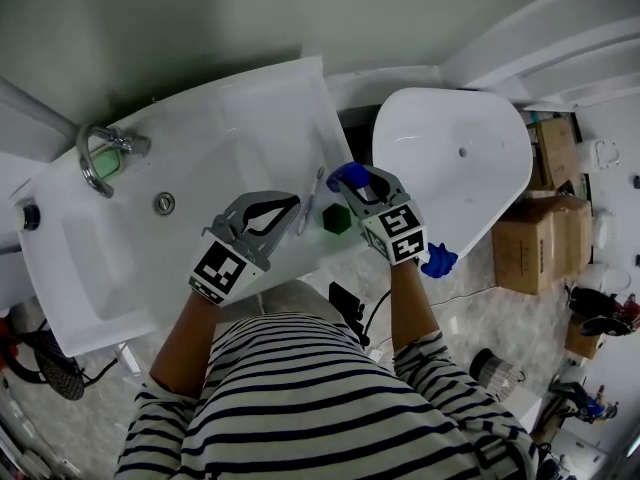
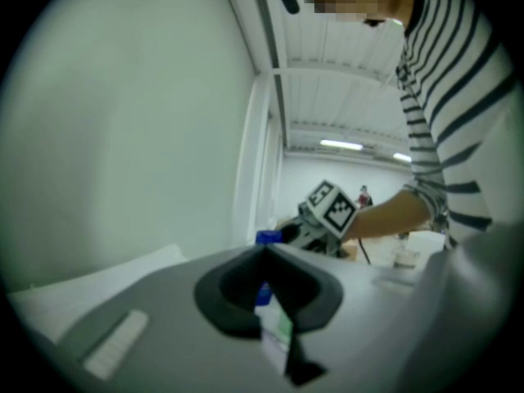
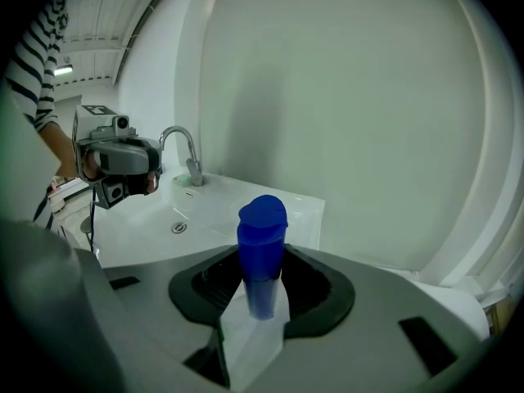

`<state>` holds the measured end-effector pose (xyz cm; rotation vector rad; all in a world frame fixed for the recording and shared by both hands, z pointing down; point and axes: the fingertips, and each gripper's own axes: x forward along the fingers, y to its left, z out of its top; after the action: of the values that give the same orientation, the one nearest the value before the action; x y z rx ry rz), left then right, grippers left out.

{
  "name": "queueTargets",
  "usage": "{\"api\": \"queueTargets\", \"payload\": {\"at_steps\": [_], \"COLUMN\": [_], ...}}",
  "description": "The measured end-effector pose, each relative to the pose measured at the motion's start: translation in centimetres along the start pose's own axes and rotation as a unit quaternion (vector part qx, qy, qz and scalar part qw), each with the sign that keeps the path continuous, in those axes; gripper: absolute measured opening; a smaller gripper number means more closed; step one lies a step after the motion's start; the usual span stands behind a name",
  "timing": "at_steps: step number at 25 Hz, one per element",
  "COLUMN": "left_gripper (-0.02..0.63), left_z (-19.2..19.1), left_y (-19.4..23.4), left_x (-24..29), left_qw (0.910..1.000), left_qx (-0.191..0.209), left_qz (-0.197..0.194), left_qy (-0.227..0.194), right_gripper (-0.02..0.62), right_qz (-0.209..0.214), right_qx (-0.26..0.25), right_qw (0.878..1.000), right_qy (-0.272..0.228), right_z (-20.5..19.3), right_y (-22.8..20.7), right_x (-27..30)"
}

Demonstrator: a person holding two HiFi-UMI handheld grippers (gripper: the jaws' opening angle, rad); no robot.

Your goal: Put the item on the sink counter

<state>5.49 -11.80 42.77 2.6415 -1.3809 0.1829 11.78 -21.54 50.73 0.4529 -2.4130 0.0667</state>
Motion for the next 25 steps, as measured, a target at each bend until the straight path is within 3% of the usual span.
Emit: {"api": "queueTargets", "payload": {"at_steps": [10,25], "left_gripper": [0.005,0.005], "left_z": [0.3,0.0], "left_y": [1.6,5.2], "left_x": [-2.8,-9.2], "left_qw": [0.9997,0.9971], "left_qx": [-0.004,-0.015], "left_qz": [0.023,0.073], "left_qy": [-0.009,-0.017], "right_gripper": [0.143,0.143], "right_qz": [0.01,0.064], "right_qx": [-0.036,-0.072], "right_qw": [0.999,0.994], "right_qy": [-0.018,-0.055], "right_z": [6.8,16.9], "right_y": [0.6,6.4], "right_x": [-0.6,2.8]}}
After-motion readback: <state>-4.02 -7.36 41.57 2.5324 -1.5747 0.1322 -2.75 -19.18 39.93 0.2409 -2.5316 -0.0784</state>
